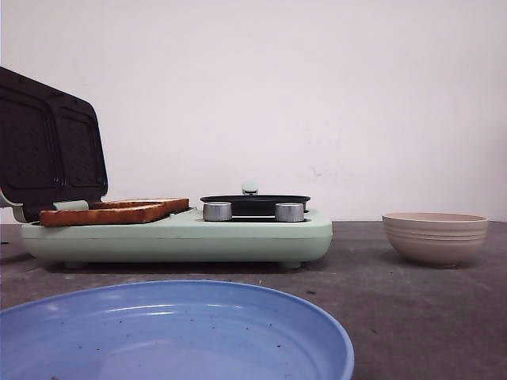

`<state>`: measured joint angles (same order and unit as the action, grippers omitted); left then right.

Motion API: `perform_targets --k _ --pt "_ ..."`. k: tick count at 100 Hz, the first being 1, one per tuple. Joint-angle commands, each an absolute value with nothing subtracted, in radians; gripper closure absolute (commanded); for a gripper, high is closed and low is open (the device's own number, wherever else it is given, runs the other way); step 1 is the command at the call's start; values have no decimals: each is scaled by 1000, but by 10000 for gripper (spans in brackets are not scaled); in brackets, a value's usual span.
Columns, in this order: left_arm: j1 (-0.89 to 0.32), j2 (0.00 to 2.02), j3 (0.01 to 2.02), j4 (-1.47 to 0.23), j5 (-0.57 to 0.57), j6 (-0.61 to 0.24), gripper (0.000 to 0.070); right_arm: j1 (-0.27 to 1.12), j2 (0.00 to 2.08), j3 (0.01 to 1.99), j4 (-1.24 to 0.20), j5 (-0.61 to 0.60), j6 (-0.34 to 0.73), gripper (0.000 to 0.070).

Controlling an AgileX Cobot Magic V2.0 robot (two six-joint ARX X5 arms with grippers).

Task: Make breakfast with bread and shrimp
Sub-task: 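Withdraw the right gripper upward away from the sandwich maker, then push the sandwich maker lid down closed with the left gripper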

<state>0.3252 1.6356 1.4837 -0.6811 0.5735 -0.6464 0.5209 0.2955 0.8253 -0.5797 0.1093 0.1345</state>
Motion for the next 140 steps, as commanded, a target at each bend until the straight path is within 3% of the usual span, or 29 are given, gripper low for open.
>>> perform_targets --k 1,14,28,36,82,99,119,140 --pt "327 1656 1505 -685 586 -648 453 527 299 832 -573 113 133 698" --pt "319 1656 1505 -683 615 -647 598 527 299 832 -573 113 147 698" --pt "299 1656 1505 -685 629 -637 612 527 299 832 -573 113 150 699" --pt "282 1656 1505 -685 629 -625 700 527 299 832 -573 113 151 699" --pt "141 1656 1505 -652 627 -597 700 527 299 832 -573 113 172 699" --pt "59 1656 1505 -630 577 -584 700 527 299 832 -573 113 172 698" --pt "-39 1656 1504 -612 435 -571 700 527 299 832 -573 113 172 699" --pt "-151 1662 1504 -603 191 -494 700 527 299 832 -565 114 172 699"
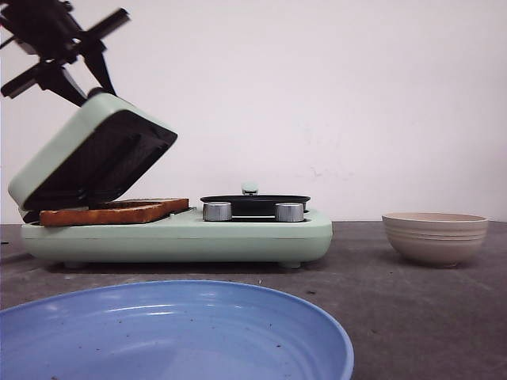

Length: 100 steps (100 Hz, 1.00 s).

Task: Make breakfast with bread and shrimp
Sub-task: 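Push the sandwich maker lid down closed with the left gripper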

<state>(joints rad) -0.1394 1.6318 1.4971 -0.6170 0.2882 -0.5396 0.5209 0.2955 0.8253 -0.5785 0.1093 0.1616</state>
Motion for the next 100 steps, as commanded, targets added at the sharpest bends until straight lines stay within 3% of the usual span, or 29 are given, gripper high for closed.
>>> perform_targets --k 1,11,55,60,72,77,100 --pt "-155 1663 1504 -603 181 -490 700 527 299 832 -564 113 172 698" --pt "-195 1682 1504 -594 122 -483 700 527 299 832 -563 114 172 699" --pt "-268 1771 1504 -576 122 -487 696 527 299 832 -511 113 179 699" --pt "-268 1771 1504 -571 122 -487 640 527 299 832 -510 113 179 698" --pt "-268 1771 1504 -554 122 -487 379 527 299 832 -514 113 180 698" --pt "-268 1771 1504 -548 122 -487 304 527 299 832 -517 113 180 698" --pt "-268 1762 1512 -565 123 -487 292 527 299 832 -519 113 184 699"
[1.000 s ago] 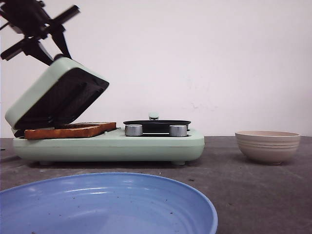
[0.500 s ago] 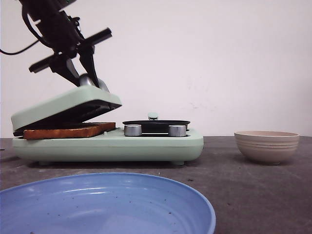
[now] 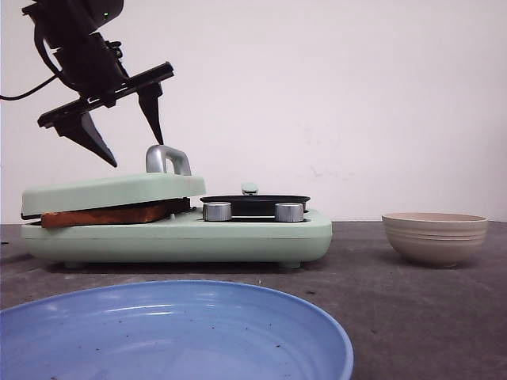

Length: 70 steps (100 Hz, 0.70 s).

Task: Make breakfast with bread and shrimp
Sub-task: 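Push the sandwich maker lid down closed with the left gripper, then reach the right gripper to the rim of the cream bowl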

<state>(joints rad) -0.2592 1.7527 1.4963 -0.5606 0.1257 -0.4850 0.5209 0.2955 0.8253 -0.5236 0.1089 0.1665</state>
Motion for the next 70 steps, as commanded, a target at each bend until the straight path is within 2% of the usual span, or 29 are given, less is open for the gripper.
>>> perform_targets --k 1,7,13,19,28,36,42,57,70 --pt "-268 1760 1512 -565 123 -487 294 527 299 832 -520 113 184 699" --pt "-268 1742 1512 -558 123 -485 299 527 299 832 -526 113 200 699" --pt "-268 1715 1512 -550 122 -466 339 527 312 832 -530 113 244 699" --pt "-268 1681 1512 -544 121 -415 466 527 329 832 -547 113 294 698" --pt "-274 1615 1512 -558 120 -308 700 527 377 832 -574 104 337 698" --pt "-287 1538 1512 -601 119 -221 700 527 441 832 -582 66 363 698" --pt "-297 1482 1512 -628 119 -190 700 527 488 832 -575 45 386 698" --pt "-329 1305 1512 -651 120 -183 700 520 639 832 -543 16 452 699" --pt "-380 1164 1512 -664 124 -165 700 489 809 832 -419 -70 456 699"
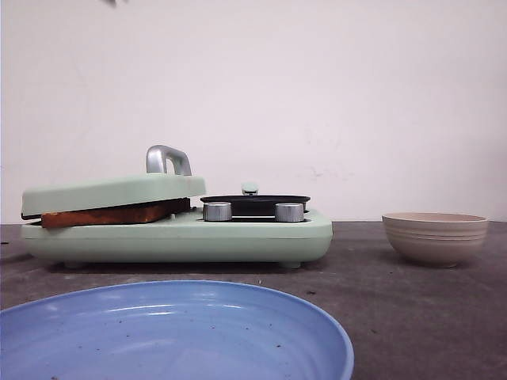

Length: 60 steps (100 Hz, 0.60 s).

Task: Make breakfast with bread and shrimp
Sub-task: 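Reach the right gripper to the rim of the cream bowl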

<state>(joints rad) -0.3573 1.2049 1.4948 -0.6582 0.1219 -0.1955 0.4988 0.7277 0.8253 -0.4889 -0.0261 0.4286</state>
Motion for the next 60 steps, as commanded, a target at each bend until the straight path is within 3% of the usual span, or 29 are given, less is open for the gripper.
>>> perform_targets --k 1,12,21,25,34,41,60 --pt "-384 1155 1512 -667 124 -165 700 485 822 832 -404 -82 458 698" --pt "-430 1056 1512 -718 124 -158 700 430 969 838 -250 -203 505 698" --pt "-464 980 1512 -776 123 -157 700 358 1074 879 -216 -257 548 691" --pt "-476 947 1512 -804 123 -157 700 321 1116 908 -221 -278 547 665" --pt "-492 885 1512 -851 123 -141 700 234 1200 978 -255 -321 547 520" --pt "-496 843 1512 -868 121 -115 700 176 1258 1040 -306 -326 540 448" --pt "-508 796 1511 -868 36 -71 700 51 1407 1176 -454 -308 450 427"
